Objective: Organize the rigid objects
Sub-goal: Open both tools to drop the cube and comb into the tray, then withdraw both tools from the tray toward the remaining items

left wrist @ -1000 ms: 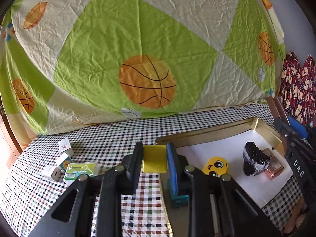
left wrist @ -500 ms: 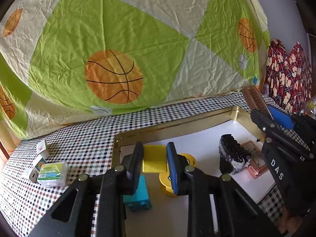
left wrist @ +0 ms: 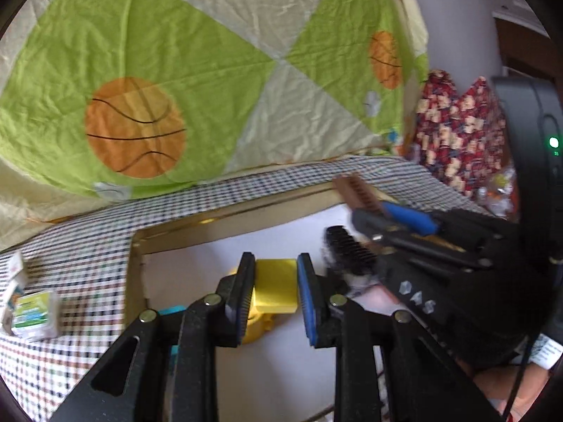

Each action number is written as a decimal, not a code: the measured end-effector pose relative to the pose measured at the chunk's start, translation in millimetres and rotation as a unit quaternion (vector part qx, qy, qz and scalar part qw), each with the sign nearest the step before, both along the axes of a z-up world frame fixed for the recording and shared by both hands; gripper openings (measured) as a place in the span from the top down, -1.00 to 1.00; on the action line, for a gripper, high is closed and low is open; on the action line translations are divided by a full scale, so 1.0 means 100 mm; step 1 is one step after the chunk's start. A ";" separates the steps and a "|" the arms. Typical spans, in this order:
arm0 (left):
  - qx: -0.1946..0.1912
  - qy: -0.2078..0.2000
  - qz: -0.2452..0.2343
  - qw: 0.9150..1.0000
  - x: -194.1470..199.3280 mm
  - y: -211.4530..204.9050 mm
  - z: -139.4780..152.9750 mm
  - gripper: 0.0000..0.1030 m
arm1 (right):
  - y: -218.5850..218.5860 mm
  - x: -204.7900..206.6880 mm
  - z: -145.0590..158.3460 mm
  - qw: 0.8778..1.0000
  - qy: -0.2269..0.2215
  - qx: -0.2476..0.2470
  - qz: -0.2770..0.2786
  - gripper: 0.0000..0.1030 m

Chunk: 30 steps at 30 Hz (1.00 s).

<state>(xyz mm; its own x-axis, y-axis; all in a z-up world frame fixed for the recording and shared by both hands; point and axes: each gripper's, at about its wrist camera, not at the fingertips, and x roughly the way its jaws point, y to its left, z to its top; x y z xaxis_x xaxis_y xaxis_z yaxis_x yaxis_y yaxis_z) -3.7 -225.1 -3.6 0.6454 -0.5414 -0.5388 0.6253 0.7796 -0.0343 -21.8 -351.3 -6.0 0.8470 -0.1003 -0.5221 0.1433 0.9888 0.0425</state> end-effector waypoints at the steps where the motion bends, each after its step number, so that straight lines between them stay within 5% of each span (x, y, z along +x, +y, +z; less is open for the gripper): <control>1: -0.003 0.011 -0.005 1.000 0.02 0.00 -0.02 0.56 | 0.00 0.01 -0.01 1.000 0.005 0.006 0.000 0.46; 13: 0.017 0.044 0.011 0.999 0.12 -0.03 -0.11 0.47 | -0.06 0.10 -0.10 0.997 0.034 0.068 0.026 0.38; 15: 0.016 0.053 0.016 0.998 0.15 -0.01 -0.13 0.14 | -0.08 0.09 -0.10 0.996 0.031 0.080 0.028 0.07; 17: 0.005 0.037 0.017 0.999 0.09 0.03 -0.10 -0.54 | -0.08 0.04 -0.05 0.997 0.012 0.076 0.022 -0.28; 19: 0.001 0.009 0.025 1.000 0.01 0.06 -0.06 -1.00 | -0.07 -0.02 0.02 0.998 -0.012 0.056 0.005 -0.45; 23: -0.001 -0.026 0.043 0.999 -0.07 0.11 0.00 -0.99 | -0.10 -0.19 0.15 0.996 -0.069 0.012 -0.052 -0.46; 30: -0.014 -0.007 0.093 0.996 0.06 0.27 0.01 -0.99 | -0.13 -0.29 0.22 0.987 -0.099 -0.038 -0.123 -0.57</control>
